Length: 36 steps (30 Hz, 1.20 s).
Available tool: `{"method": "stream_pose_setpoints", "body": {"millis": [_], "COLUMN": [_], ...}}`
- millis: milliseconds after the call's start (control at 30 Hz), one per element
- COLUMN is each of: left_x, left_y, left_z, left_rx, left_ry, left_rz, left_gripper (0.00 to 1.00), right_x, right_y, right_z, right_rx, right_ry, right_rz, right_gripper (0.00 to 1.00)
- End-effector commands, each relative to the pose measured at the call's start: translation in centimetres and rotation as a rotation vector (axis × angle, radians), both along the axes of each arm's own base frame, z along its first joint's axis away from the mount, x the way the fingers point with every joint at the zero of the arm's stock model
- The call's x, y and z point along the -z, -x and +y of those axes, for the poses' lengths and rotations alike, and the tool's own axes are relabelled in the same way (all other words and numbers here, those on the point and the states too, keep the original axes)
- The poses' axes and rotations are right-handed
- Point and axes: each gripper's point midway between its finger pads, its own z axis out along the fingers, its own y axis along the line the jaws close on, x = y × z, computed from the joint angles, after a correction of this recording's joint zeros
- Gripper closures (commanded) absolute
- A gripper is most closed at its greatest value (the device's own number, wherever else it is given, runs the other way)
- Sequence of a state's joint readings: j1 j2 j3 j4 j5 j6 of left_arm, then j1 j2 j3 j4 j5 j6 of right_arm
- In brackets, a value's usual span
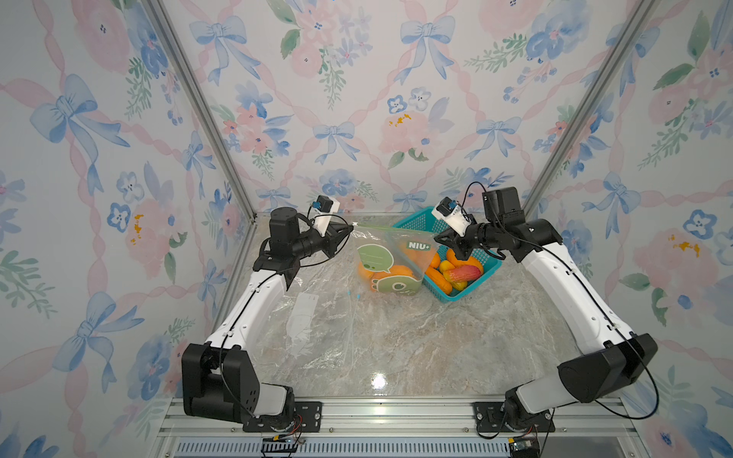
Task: Place the mango in a zip-top bag and seal the zipper
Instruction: Adjust the zipper food storage bag at the center of the board.
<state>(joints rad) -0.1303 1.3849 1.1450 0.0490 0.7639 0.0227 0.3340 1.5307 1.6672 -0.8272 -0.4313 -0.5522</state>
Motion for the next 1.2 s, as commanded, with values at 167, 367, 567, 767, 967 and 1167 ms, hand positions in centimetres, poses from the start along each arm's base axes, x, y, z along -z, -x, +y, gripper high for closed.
{"method": "stream_pose_setpoints", "body": {"millis": [167,367,567,767,967,1167], "left_x": [0.4,-1.1,-1.6,-2.2,-3.0,-3.0], "left_y": [-0.7,-0.1,0.7,1.9,2.9,3.1], "left_z": [0.0,-0.2,-0.8,-1.7,-2.1,-2.2], "left_rx": [-0.027,-0.003,0.025,0.07,0.09,0.094], "left_ry": [-0.016,-0.011,-0.01,-0.008,-0.009,-0.013], "left_rz": [0.003,-0.036,-0.055,-0.079,-0.108,-0.115], "left_gripper": [1.0,1.0,1.0,1.0,1.0,1.0], "right_x": [-0.4,-6.1,-8.6,-9.0,-7.4,-6.8], "right_y": [0.6,1.9,2.0,1.7,0.6,0.0], "right_z": [1.3,4.2,9.5,15.1,19.0,20.5], "right_rx": [-0.006,-0.086,-0.157,-0.238,-0.294,-0.314], "right_ry": [0.047,-0.011,-0.121,-0.187,-0.186,-0.189], "right_rz": [-0.014,-0.191,-0.311,-0.345,-0.294,-0.276], "right_gripper": [0.55,0.39,0.37,0.48,0.54,0.62]}}
